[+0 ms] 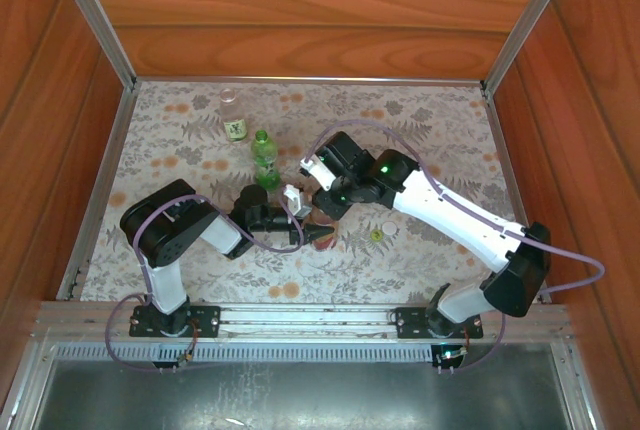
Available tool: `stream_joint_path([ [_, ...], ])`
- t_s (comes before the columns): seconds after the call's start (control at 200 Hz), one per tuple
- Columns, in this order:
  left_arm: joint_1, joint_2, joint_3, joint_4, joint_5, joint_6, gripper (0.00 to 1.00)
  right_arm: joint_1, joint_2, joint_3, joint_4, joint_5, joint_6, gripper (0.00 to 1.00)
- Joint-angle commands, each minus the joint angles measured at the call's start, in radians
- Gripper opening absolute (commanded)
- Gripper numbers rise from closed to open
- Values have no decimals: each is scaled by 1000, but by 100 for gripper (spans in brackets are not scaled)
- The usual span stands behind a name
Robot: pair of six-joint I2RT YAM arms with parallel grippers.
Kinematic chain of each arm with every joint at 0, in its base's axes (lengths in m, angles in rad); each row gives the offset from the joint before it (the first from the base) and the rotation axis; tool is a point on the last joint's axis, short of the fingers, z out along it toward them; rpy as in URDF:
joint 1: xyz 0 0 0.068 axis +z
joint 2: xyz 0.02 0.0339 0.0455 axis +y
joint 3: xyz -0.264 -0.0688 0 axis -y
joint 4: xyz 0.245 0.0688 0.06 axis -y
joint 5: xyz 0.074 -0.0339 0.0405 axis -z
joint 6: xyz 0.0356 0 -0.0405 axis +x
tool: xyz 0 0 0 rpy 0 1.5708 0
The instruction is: Screw on the bottle caps
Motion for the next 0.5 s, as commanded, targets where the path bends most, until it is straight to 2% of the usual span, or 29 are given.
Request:
stream_joint_path([
  [0.0,11,23,-9,-67,23,-18,60,7,0,-1,-13,20,-5,36],
  [0.125,11,23,-10,-68,23,-18,60,6,-7,0,-19,8,-2,31],
  [0.26,11,23,-10,-68,23,-18,60,7,-12,-4,-25,3,-5,41],
  [0.495,11,23,-9,-69,24,-19,60,7,-1,-7,-29,-1,-11,37],
])
